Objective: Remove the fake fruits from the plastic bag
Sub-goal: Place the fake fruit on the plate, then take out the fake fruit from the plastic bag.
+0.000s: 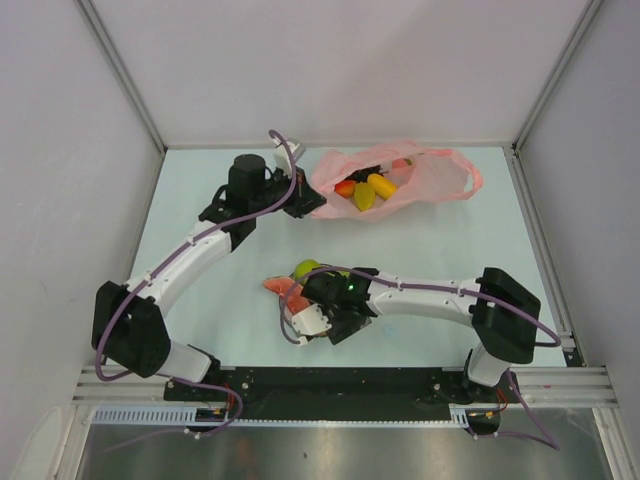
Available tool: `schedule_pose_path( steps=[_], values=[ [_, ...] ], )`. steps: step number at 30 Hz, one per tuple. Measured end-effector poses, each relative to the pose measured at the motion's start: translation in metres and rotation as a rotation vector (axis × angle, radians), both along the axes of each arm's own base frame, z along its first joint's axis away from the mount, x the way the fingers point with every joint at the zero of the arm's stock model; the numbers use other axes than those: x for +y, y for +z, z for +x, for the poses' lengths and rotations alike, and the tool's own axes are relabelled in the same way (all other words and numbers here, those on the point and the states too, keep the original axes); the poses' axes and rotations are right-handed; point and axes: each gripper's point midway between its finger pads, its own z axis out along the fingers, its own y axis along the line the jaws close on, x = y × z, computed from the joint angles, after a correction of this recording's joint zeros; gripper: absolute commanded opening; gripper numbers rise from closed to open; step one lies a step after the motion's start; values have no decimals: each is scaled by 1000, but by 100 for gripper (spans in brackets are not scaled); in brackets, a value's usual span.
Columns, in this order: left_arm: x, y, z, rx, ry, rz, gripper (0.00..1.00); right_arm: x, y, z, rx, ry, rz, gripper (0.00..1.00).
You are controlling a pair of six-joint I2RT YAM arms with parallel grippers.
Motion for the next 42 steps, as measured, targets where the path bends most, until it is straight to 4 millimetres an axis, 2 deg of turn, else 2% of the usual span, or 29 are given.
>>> schedule_pose_path(
  steps=[5,10,12,13,14,16,17,20,23,26,28,30,32,35,38,42],
  values=[
    [-3,0,3,3,-5,0,0,-4,17,1,-25,-1,24,75],
    [-6,-3,7,17,-12,5,0,-25,50,-2,-23,-7,63,68],
    [-7,-2,7,26,-20,6,0,-38,71,1,-10,-24,121,48],
    [-8,-1,8,27,-23,6,0,-44,82,5,-12,-36,150,32],
    [-9,1,8,28,-25,6,0,-50,96,13,-17,-68,199,13],
    [-10,6,8,24,-34,6,0,-59,133,39,-58,-172,343,8],
    [-10,8,7,24,-42,5,0,-64,149,55,-85,-233,423,1],
    [-12,17,3,17,-70,0,0,-86,196,110,-170,-465,673,0],
    [-12,17,-1,21,-90,11,0,-100,211,165,-208,-650,841,0],
    [-10,12,-5,27,-111,39,0,-101,188,209,-178,-781,904,0],
    [-9,8,-8,32,-122,63,0,-100,157,235,-131,-866,909,0],
    [-6,3,-11,45,-129,84,0,-100,123,248,-79,-931,881,0],
    [-5,-4,-13,59,-135,104,0,-101,86,249,-14,-995,848,0],
    [-2,-16,-13,75,-140,141,0,-106,45,228,83,-1083,797,0],
    [5,-26,-12,71,-134,196,0,-104,30,213,148,-1127,783,0],
    [11,-27,-3,31,-124,263,0,-98,39,219,142,-1135,839,0]
  ],
)
